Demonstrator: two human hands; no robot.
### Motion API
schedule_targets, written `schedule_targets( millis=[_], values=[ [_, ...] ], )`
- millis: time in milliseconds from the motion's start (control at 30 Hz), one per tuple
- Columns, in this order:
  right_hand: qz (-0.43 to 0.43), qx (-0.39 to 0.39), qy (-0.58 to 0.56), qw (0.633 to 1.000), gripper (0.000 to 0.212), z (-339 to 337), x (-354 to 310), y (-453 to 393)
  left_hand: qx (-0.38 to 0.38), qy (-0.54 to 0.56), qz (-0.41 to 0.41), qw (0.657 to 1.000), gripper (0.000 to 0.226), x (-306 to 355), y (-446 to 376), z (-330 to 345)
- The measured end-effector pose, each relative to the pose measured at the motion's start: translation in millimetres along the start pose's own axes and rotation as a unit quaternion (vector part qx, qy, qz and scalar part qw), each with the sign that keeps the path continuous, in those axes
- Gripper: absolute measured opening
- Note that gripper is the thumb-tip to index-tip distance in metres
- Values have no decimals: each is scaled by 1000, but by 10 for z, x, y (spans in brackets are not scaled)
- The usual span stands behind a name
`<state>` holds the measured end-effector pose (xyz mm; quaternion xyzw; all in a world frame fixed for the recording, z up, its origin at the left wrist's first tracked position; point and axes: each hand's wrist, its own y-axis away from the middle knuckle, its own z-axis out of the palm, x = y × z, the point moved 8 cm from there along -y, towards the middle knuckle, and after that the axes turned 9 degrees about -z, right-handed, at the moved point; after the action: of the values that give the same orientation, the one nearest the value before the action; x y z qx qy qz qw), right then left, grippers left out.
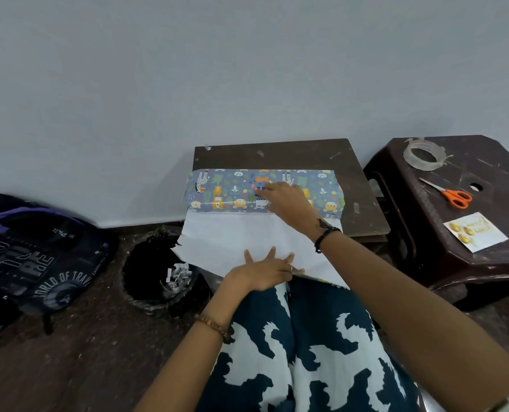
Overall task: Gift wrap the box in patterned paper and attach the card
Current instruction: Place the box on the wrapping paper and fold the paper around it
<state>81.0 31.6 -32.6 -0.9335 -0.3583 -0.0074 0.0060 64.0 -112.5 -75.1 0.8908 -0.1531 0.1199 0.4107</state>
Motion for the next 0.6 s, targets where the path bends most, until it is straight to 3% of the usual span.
schedule_targets(
  millis=[433,600],
  values=[
    [-35,-25,28,999,56,51,-26,58,-4,78,-41,996,49,-10,-25,49],
    [-50,-43,30,997,56,-7,6,-10,-15,36,-36,999,48,-16,-58,114]
  ],
)
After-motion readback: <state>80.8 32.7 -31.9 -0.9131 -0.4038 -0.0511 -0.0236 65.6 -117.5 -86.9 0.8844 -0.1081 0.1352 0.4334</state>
